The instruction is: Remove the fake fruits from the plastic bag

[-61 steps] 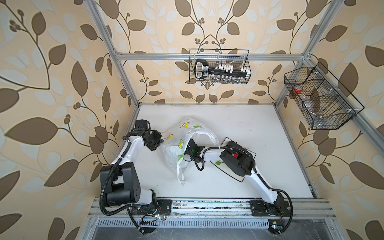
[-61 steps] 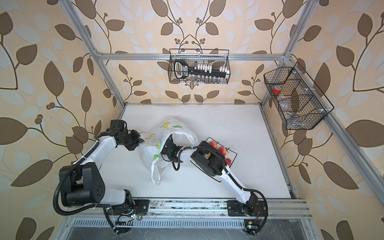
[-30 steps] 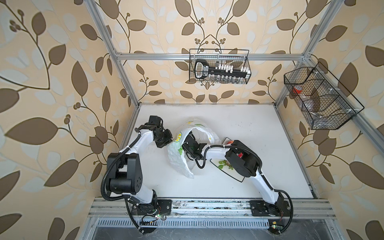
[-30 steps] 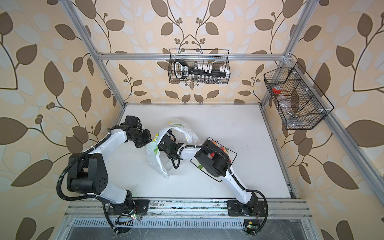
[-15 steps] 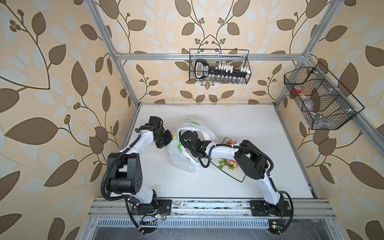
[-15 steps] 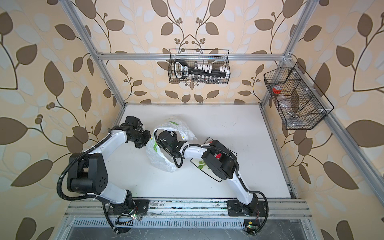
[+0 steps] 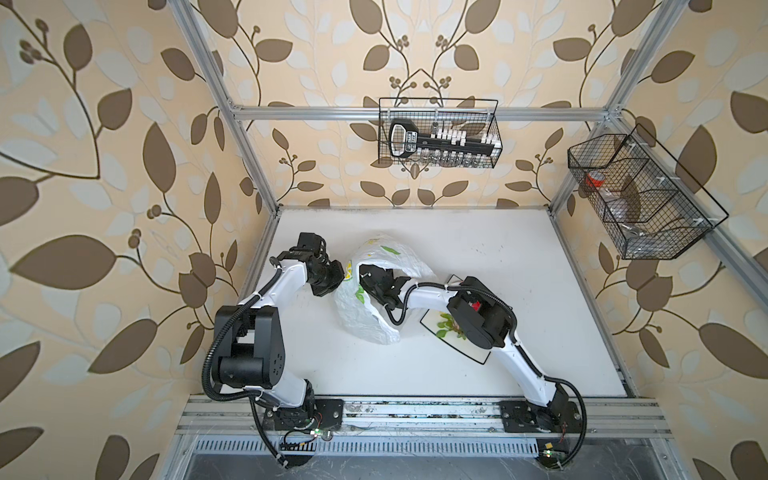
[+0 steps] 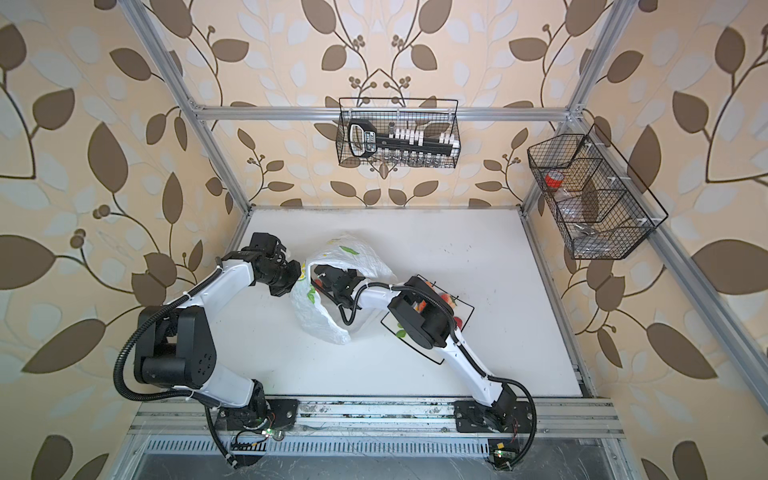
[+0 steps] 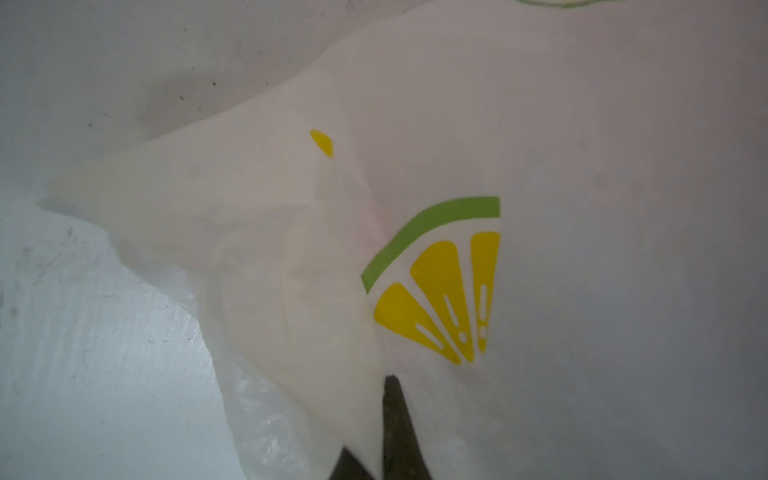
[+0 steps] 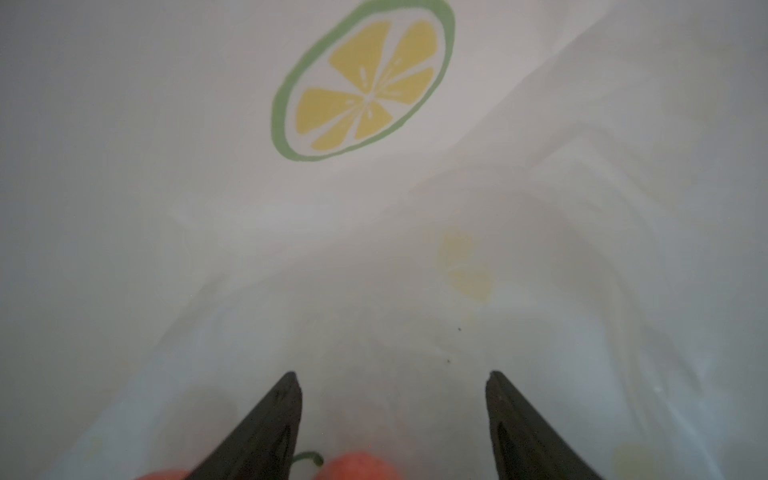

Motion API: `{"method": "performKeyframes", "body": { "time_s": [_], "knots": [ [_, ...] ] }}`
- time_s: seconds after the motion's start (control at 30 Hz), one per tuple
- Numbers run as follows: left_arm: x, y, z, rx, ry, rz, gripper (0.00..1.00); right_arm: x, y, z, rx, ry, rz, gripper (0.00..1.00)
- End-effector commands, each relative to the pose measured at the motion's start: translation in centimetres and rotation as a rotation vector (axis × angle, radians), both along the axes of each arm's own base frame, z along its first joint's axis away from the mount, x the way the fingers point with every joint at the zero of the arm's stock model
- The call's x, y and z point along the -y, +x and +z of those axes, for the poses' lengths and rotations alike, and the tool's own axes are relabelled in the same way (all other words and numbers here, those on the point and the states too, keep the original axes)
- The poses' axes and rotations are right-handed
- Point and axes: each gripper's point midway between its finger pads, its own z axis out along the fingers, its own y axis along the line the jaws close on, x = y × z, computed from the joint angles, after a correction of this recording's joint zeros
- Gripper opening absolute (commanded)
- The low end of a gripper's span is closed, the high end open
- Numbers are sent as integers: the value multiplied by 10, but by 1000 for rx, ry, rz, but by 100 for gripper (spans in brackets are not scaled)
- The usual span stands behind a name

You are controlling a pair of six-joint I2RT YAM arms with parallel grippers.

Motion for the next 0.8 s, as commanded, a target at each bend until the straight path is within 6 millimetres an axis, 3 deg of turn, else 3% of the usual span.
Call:
{"method": "performKeyframes", "body": {
  "time_s": [0.0,0.27,0.47,0.6,0.77],
  "knots": [
    [2,-2,4,10,-7,-28,0,-1,-5,-14,-37,-40,13,65],
    [2,2,7,17,-18,-14,0,-1,-11,-14,-50,-51,25,52],
    [-2,5,11,26,2,6,0,1,-15,-12,-56,-79,34,52],
    [-3,7,12,29,2,15,0,5,-18,-12,-58,-86,35,43],
    [-7,9,12,40,16,44,0,7,-25,15,-28,-55,57,33]
  ]
}}
